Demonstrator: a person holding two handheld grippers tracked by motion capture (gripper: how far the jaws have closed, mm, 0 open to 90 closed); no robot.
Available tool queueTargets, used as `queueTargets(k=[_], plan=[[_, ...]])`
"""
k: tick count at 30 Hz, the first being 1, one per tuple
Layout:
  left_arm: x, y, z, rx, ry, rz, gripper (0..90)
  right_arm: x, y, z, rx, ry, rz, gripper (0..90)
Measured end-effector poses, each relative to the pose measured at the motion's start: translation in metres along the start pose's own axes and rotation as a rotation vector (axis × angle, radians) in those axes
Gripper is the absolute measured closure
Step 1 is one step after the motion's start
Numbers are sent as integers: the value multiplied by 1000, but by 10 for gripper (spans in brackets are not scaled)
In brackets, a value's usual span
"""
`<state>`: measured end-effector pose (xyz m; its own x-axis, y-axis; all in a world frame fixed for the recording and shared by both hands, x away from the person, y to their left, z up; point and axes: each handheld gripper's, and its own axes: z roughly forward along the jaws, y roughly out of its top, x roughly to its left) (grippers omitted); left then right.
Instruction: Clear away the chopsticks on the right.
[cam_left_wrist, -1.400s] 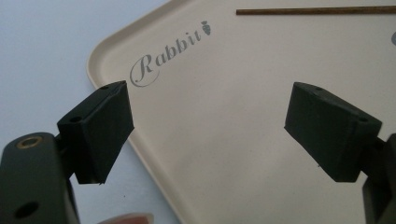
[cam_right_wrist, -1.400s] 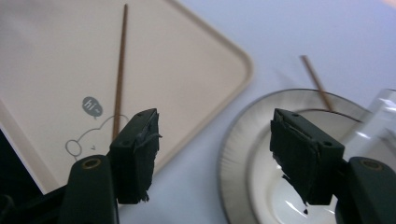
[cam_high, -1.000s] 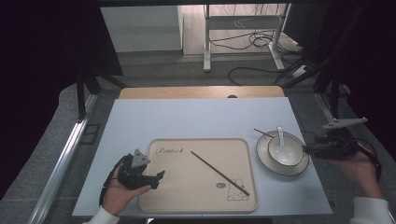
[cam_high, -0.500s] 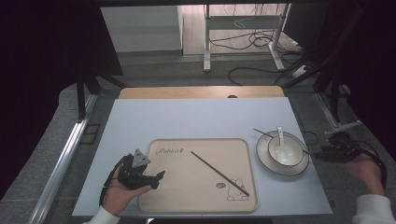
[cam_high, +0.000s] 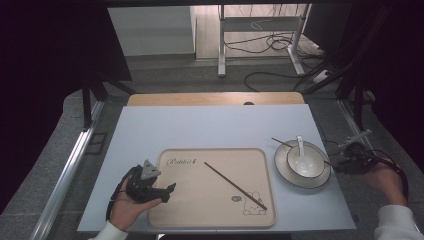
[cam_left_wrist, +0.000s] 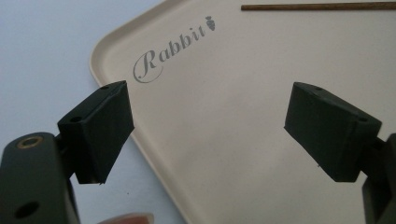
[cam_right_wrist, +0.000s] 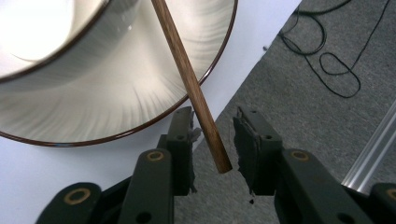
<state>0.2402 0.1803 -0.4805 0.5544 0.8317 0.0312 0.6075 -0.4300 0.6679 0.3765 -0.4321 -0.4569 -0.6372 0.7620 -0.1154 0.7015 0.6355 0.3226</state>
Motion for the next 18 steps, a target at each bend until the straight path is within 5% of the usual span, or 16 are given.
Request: queueTargets(k=[10, 18], plan=[[0, 0, -1, 4, 3, 6, 153, 1, -1, 5, 13, 29, -37, 807], [2, -1, -2, -1, 6, 1, 153, 1, 0, -6, -38, 34, 9, 827]])
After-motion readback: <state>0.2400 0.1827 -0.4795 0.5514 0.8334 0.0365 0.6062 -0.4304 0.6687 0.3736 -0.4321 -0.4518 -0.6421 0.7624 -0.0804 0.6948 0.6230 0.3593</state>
